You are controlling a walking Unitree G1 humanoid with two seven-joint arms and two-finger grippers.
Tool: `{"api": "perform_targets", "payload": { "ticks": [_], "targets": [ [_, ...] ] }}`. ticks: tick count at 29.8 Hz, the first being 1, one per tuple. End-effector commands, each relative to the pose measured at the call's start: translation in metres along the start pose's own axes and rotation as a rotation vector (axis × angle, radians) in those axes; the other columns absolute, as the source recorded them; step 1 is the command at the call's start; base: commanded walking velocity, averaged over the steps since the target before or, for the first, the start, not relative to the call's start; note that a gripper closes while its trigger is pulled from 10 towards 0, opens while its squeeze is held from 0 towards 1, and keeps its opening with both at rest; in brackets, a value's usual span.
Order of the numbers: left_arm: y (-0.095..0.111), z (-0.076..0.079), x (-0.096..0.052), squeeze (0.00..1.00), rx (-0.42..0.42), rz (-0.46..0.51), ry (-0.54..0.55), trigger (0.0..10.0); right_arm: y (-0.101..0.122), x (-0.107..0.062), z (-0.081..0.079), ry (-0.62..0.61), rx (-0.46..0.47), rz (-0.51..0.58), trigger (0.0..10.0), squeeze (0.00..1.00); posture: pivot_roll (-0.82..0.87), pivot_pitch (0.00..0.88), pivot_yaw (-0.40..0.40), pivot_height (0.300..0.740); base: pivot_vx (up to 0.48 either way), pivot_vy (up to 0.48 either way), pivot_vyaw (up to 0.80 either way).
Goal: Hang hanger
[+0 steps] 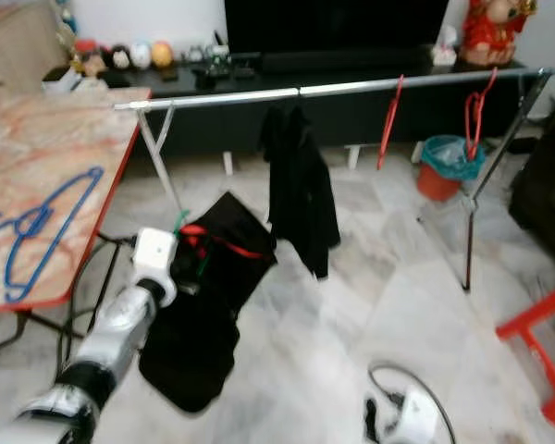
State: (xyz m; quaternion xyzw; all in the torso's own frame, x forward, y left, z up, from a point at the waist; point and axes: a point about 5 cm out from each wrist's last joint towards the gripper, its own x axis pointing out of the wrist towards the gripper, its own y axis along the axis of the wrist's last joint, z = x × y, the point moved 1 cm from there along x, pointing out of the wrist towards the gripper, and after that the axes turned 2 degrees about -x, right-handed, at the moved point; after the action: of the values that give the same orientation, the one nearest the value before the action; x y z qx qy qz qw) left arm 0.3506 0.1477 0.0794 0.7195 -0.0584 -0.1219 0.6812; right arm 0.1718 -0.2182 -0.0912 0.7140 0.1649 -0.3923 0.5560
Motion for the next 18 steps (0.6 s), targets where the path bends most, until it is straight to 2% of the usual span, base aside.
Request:
{"api": "perform_targets", "payload": {
  "ticks": [1,3,5,18],
  "targets": [
    [0.0121,0.0079,0.0058,0.00,0.012,0.052,-0.026,10.0,-0.0005,-0.0009,0.0086,-0.020,-0.010,-0.006,10.0,0.00,-0.02,0.000,0.033,0.740,0.307,0.000,0.00],
    [0.0124,0.0076,0.0060,0.00,0.013,0.051,-0.026,10.0,-0.0011,-0.0010,0.0084,-0.019,-0.012,-0.007,10.0,0.00,-0.02,0.000,0.033,0.740,0.307,0.000,0.46],
    [0.0135,0.0062,0.0067,0.00,0.018,0.051,-0.026,10.0,-0.0037,-0.0017,0.0075,-0.017,0.010,-0.012,10.0,0.00,-0.02,0.000,0.036,0.740,0.315,0.000,0.00],
    [0.0161,0.0063,0.0089,0.00,0.024,0.055,-0.034,10.0,-0.0073,-0.0024,0.0062,-0.017,0.005,-0.025,10.0,0.00,-0.02,0.000,0.040,0.740,0.314,0.000,0.00]
  ]
}}
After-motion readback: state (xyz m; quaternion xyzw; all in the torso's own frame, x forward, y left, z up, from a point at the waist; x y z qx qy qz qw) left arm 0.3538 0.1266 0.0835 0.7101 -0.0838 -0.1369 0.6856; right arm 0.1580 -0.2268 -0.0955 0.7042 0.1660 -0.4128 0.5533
